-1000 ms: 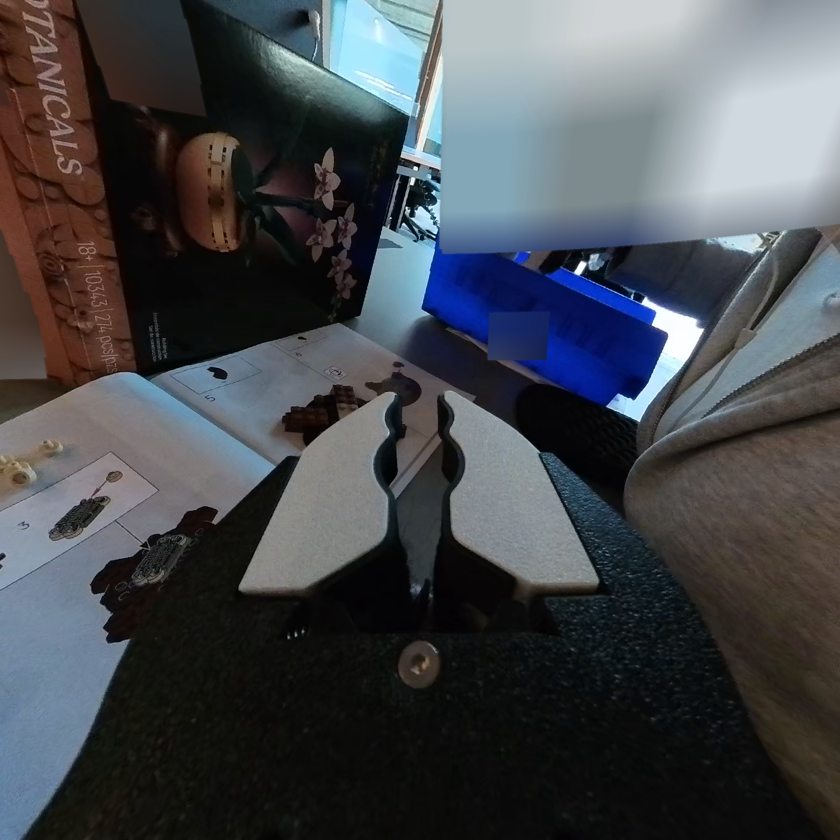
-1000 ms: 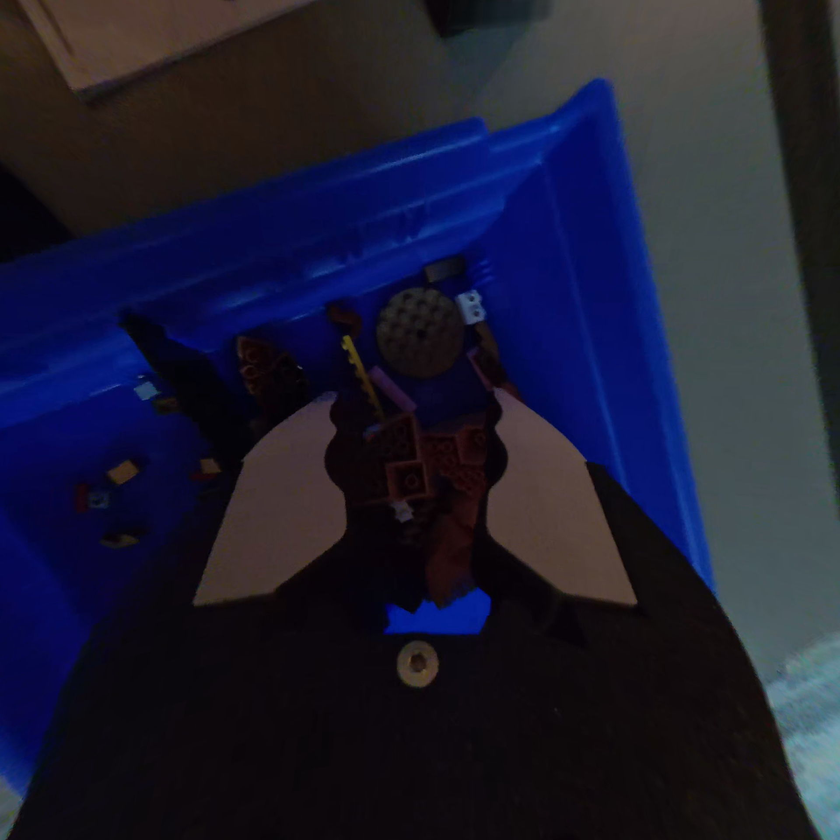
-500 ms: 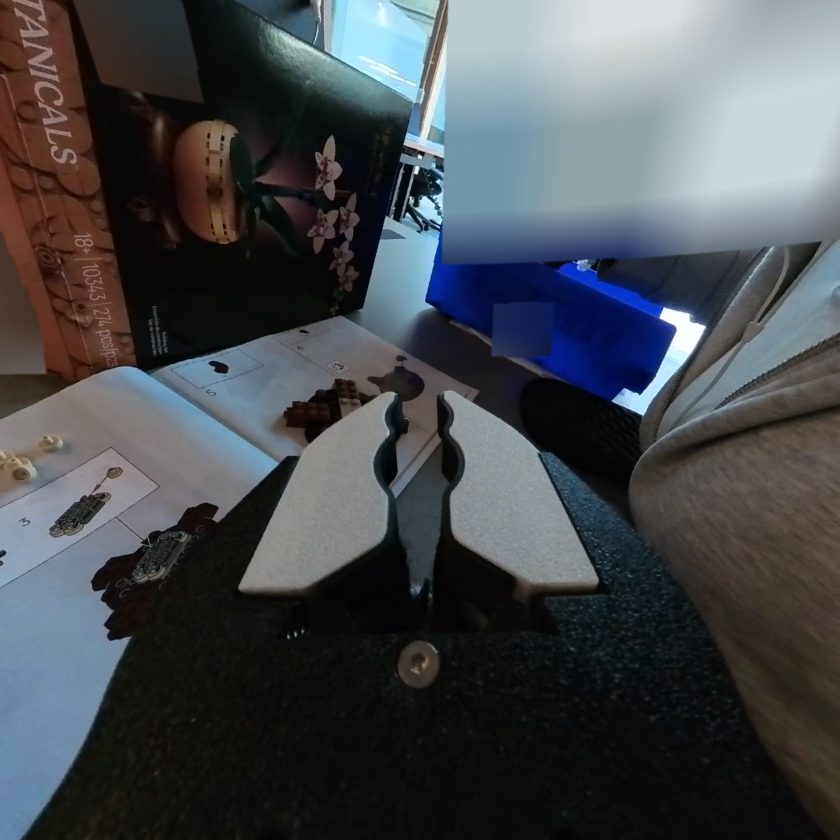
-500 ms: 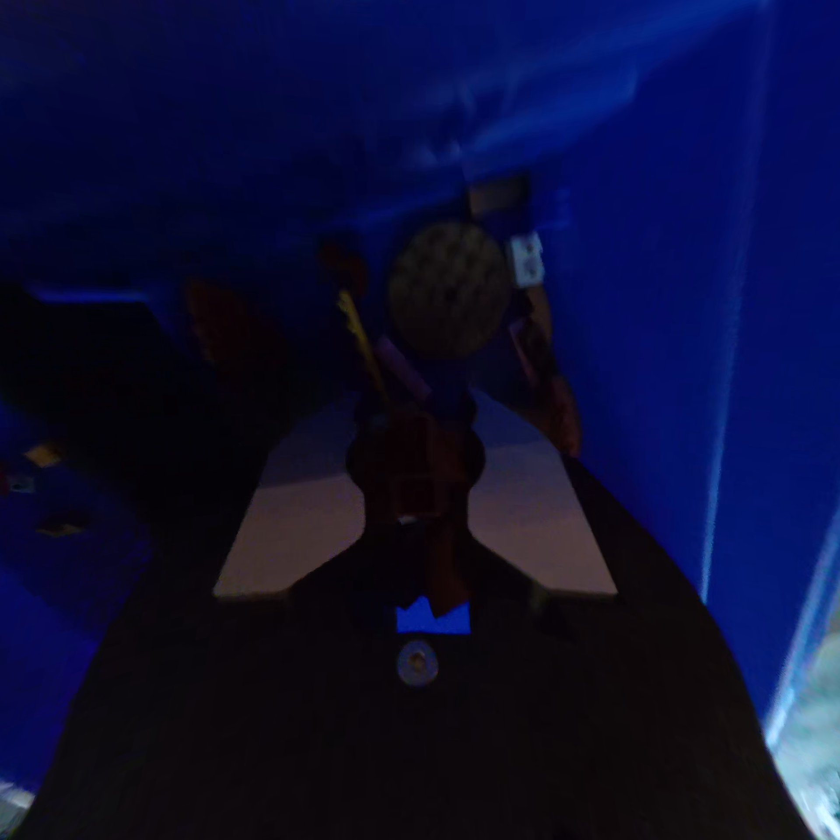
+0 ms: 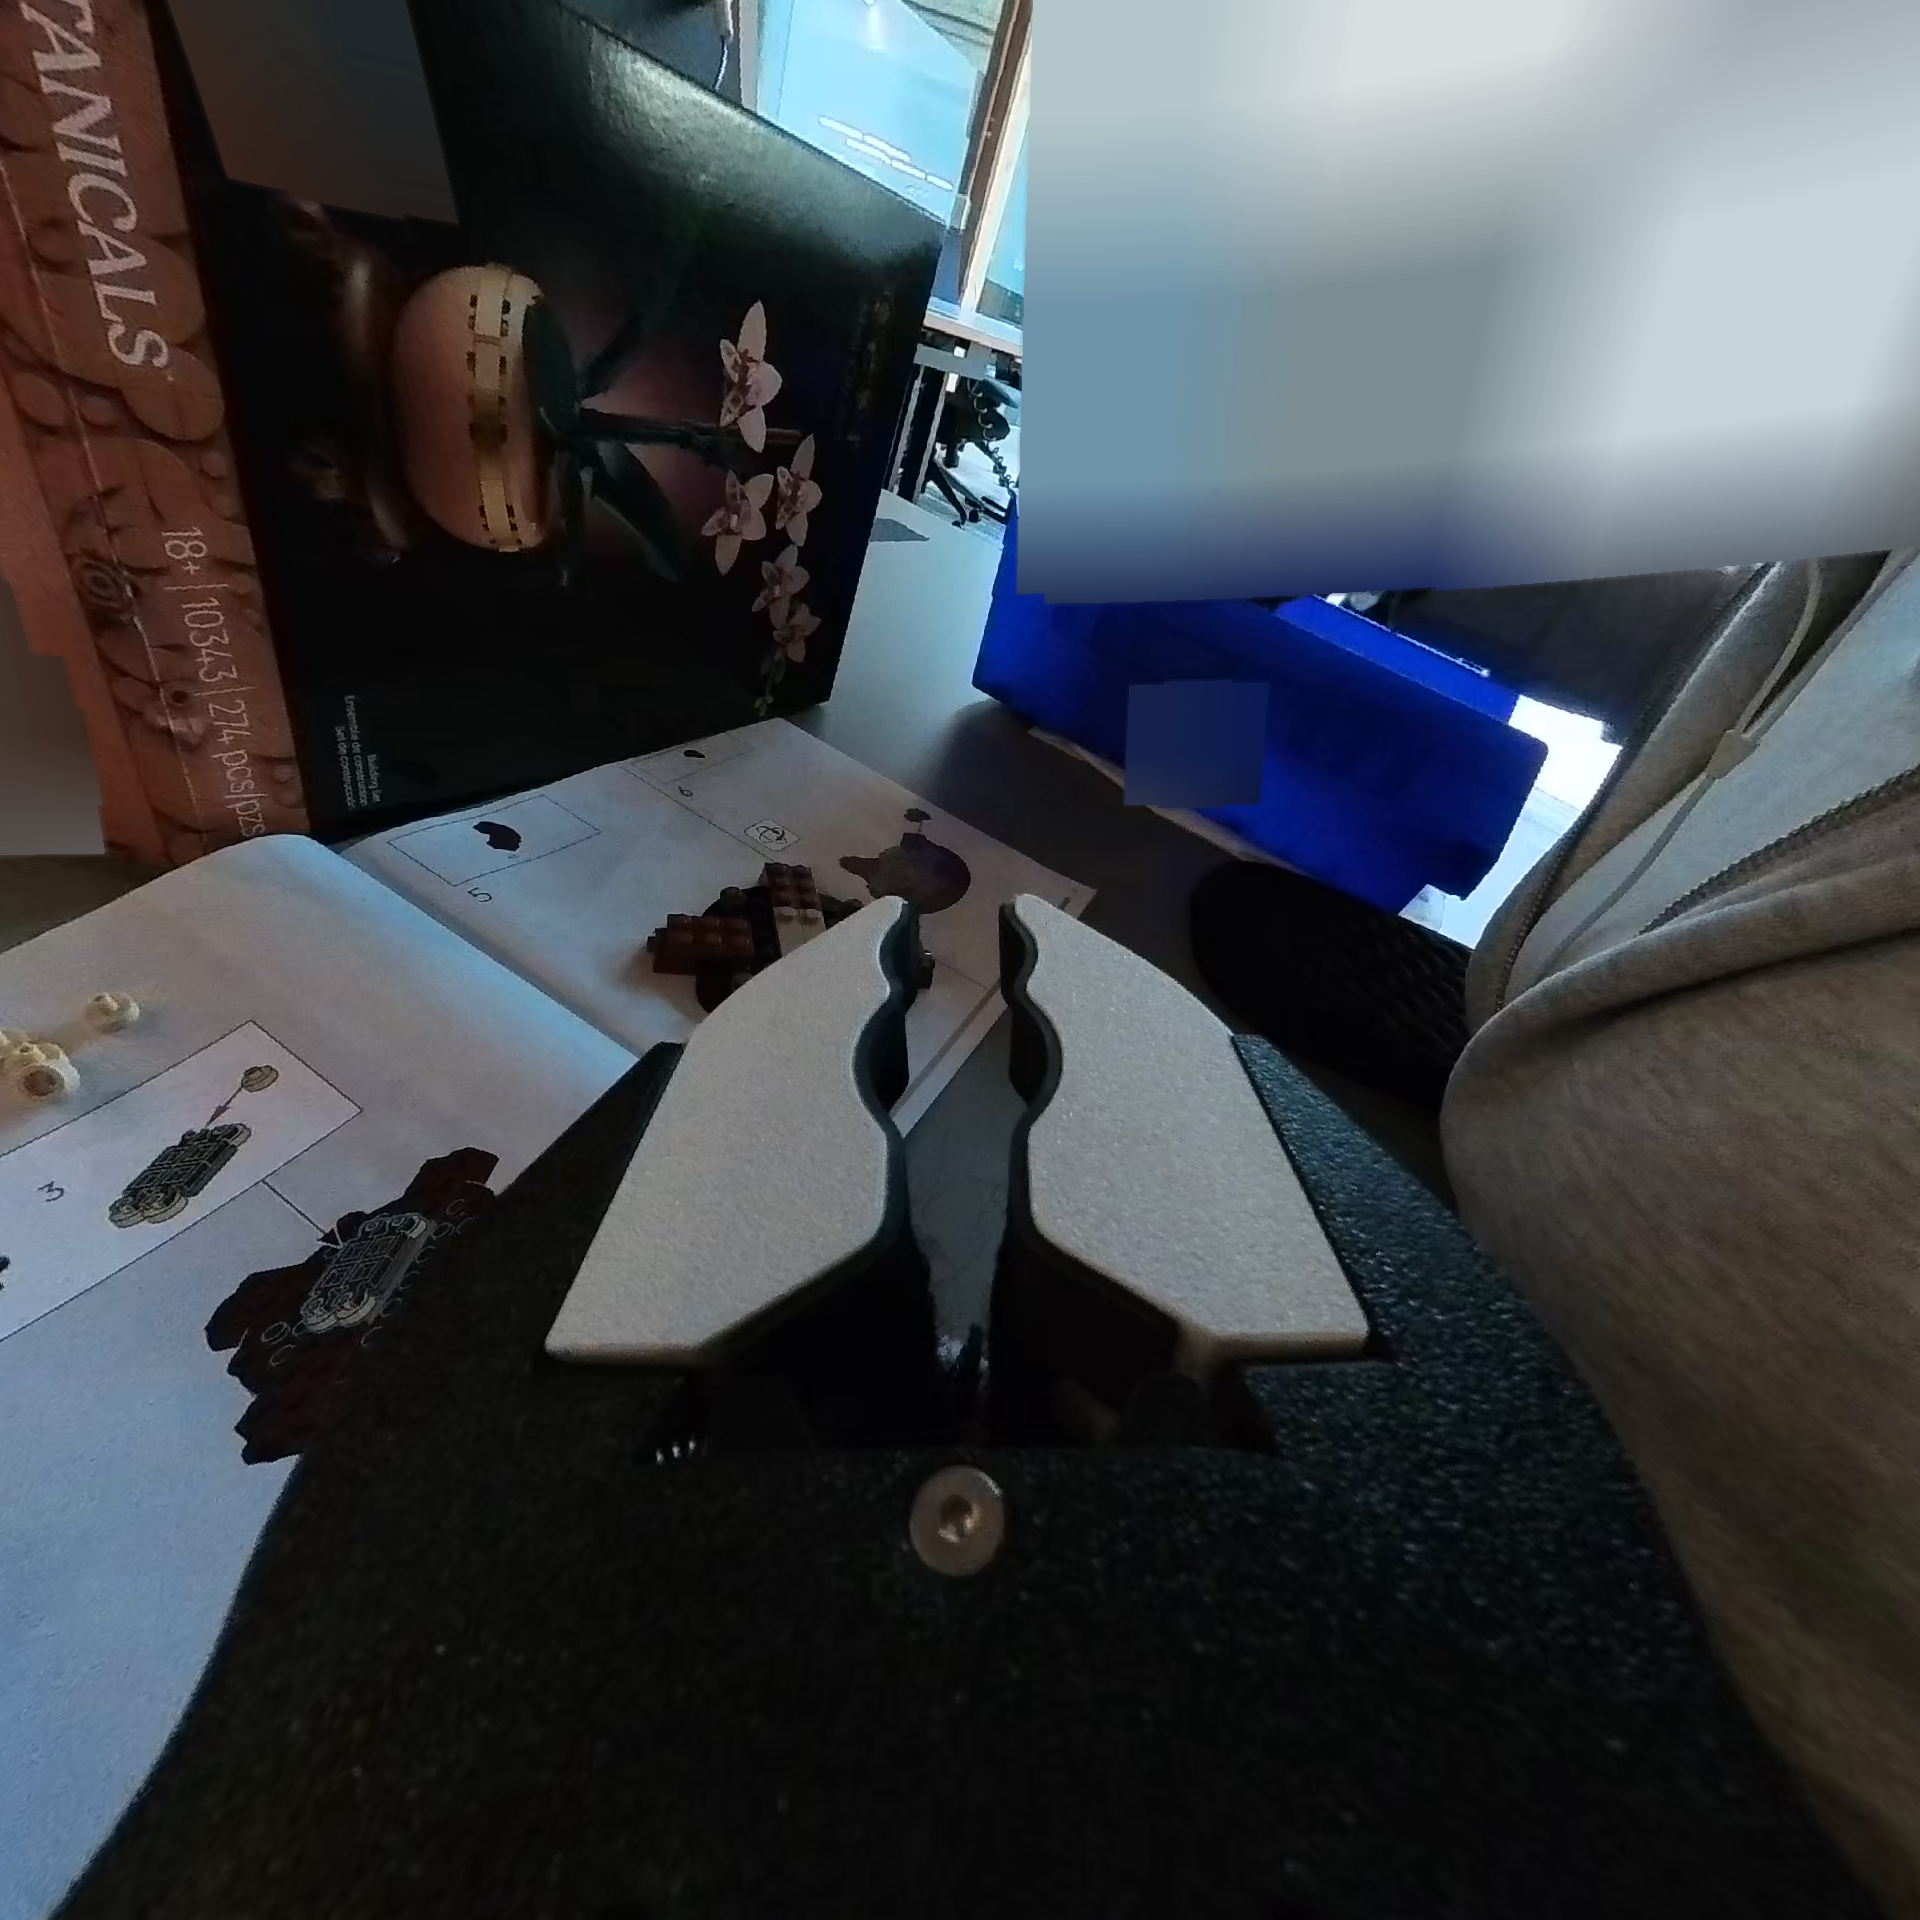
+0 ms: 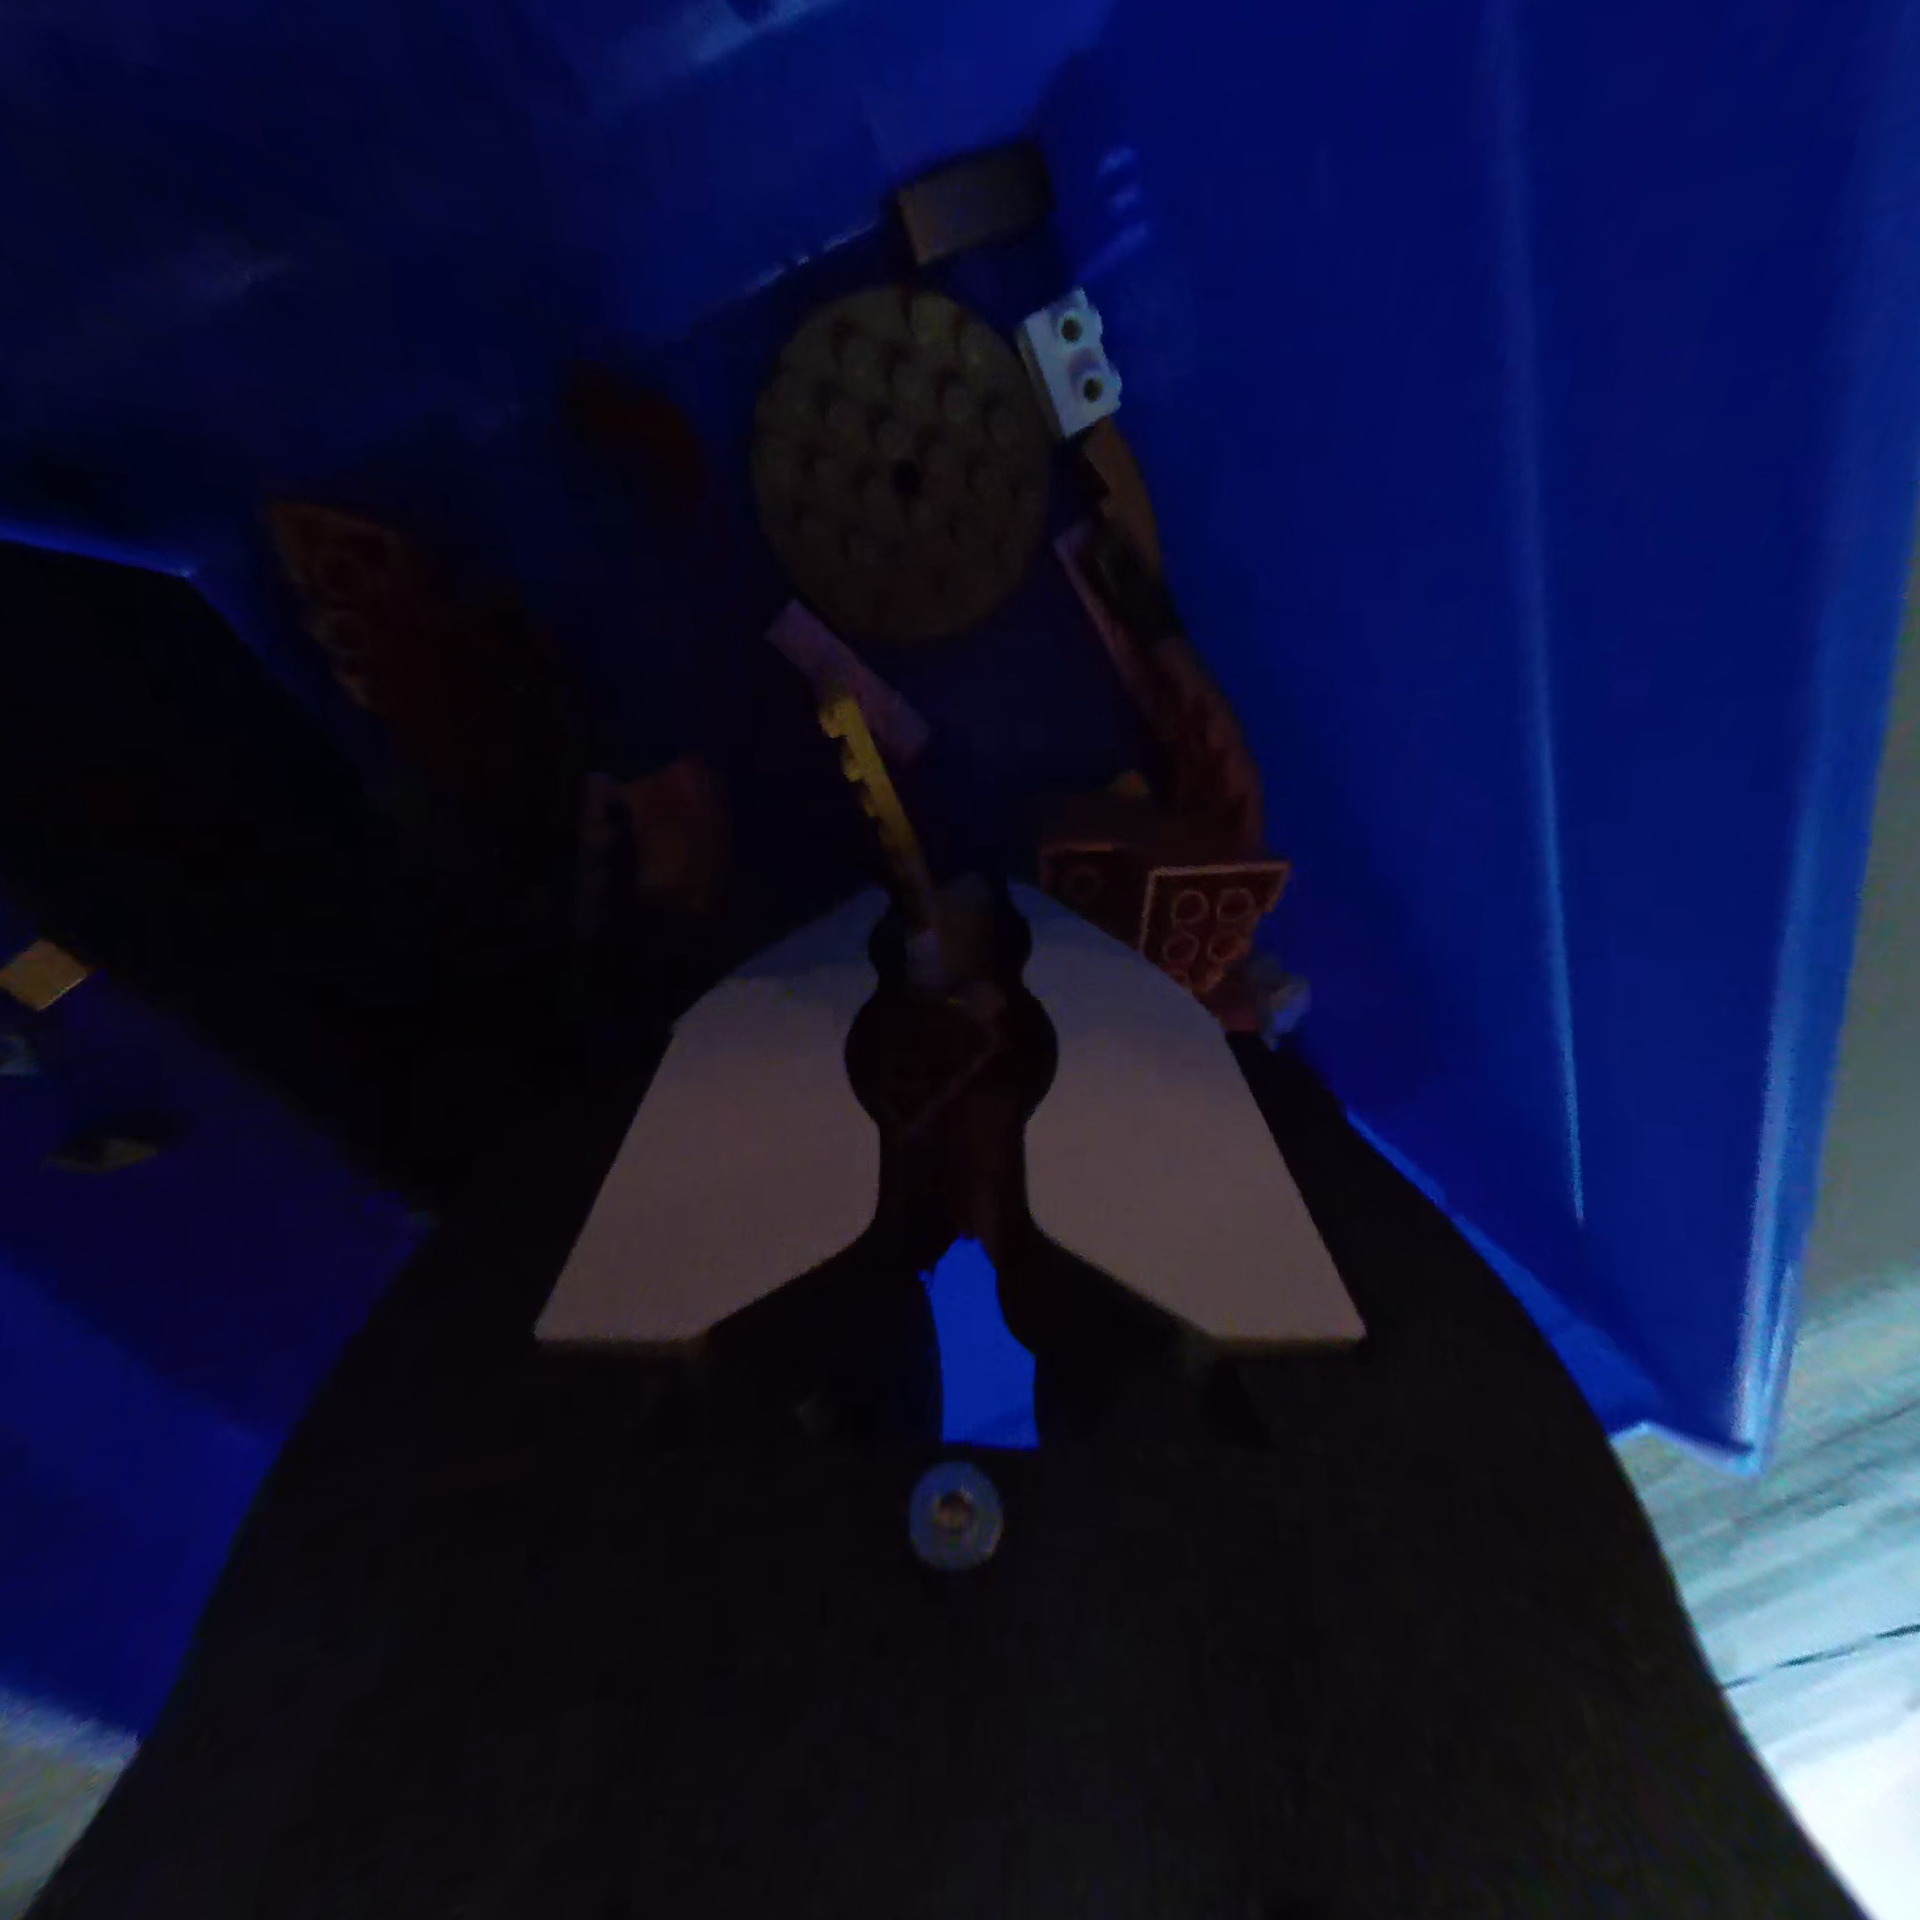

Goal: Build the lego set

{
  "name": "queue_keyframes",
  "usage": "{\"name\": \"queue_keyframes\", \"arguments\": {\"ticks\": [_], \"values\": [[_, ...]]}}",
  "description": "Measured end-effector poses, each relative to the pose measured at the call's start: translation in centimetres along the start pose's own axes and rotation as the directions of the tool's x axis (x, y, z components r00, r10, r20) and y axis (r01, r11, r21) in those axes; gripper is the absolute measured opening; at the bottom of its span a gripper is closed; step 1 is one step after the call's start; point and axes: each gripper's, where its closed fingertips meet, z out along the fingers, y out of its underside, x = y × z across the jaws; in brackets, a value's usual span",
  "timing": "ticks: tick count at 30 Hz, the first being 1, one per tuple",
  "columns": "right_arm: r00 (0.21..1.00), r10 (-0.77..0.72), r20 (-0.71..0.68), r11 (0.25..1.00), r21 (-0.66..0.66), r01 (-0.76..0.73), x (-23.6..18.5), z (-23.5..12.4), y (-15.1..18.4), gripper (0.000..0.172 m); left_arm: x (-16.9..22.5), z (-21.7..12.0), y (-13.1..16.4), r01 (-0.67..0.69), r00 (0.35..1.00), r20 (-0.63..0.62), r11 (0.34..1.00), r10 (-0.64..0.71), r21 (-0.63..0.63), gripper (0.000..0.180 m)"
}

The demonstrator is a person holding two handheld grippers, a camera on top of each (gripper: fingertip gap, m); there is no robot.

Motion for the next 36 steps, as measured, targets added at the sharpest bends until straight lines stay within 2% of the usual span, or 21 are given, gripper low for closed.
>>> {"name": "queue_keyframes", "arguments": {"ticks": [8, 11, 15, 20, 24, 26, 29, 31, 33, 34, 36], "values": [[0.997, 0.057, -0.042, 0.998, -0.006, -0.058, 0.3, -1.0, 1.1, 0.013, 0.0, -0.1, -0.1, 0.011, 1.0, -0.006, 1.0, -0.01, 0.01, 0.014], [0.989, 0.119, -0.088, 0.993, 0.034, -0.116, 0.9, -2.0, 1.2, 0.013, 0.0, -0.1, -0.2, 0.006, 1.0, -0.006, 1.0, -0.006, 0.016, 0.014], [0.953, 0.233, -0.193, 0.968, 0.143, -0.207, 2.0, -5.2, 0.9, 0.014, 0.1, -0.2, -0.3, -0.001, 1.0, -0.012, 1.0, 0.001, 0.026, 0.014], [0.868, 0.4, -0.294, 0.881, 0.385, -0.275, 1.8, -11.4, -1.4, 0.02, 0.4, -0.4, -0.6, -0.016, 1.0, -0.022, 0.999, 0.017, 0.049, 0.015], [0.819, 0.507, -0.269, 0.729, 0.64, -0.241, -1.4, -16.8, -6.2, 0.034, 0.8, -0.6, -0.8, -0.043, 0.999, -0.031, 0.996, 0.045, 0.072, 0.015], [0.823, 0.522, -0.225, 0.641, 0.74, -0.205, -4.0, -18.7, -9.5, 0.041, 0.8, -0.8, -1.0, -0.05, 0.998, -0.031, 0.995, 0.053, 0.088, 0.015], [0.86, 0.496, -0.118, 0.477, 0.865, -0.156, -8.4, -20.2, -15.1, 0.042, 0.9, -0.9, -1.1, -0.052, 0.998, -0.033, 0.993, 0.055, 0.102, 0.016], [0.907, 0.42, -0.02, 0.36, 0.922, -0.146, -11.4, -20.1, -19.4, 0.039, 1.1, -1.1, -1.3, -0.066, 0.997, -0.039, 0.991, 0.071, 0.116, 0.016], [0.943, 0.313, 0.109, 0.27, 0.942, -0.198, -14.1, -19.2, -23.7, 0.039, 1.5, -1.2, -1.4, -0.091, 0.994, -0.045, 0.988, 0.097, 0.123, 0.017], [0.954, 0.248, 0.17, 0.253, 0.939, -0.233, -15.5, -18.4, -25.8, 0.039, 1.8, -1.3, -1.4, -0.117, 0.991, -0.048, 0.984, 0.125, 0.13, 0.017], [0.958, 0.158, 0.239, 0.283, 0.919, -0.276, -17.6, -15.9, -29.3, 0.039, 3.2, -1.7, -1.7, -0.21, 0.973, -0.059, 0.965, 0.222, 0.16, 0.017]]}}
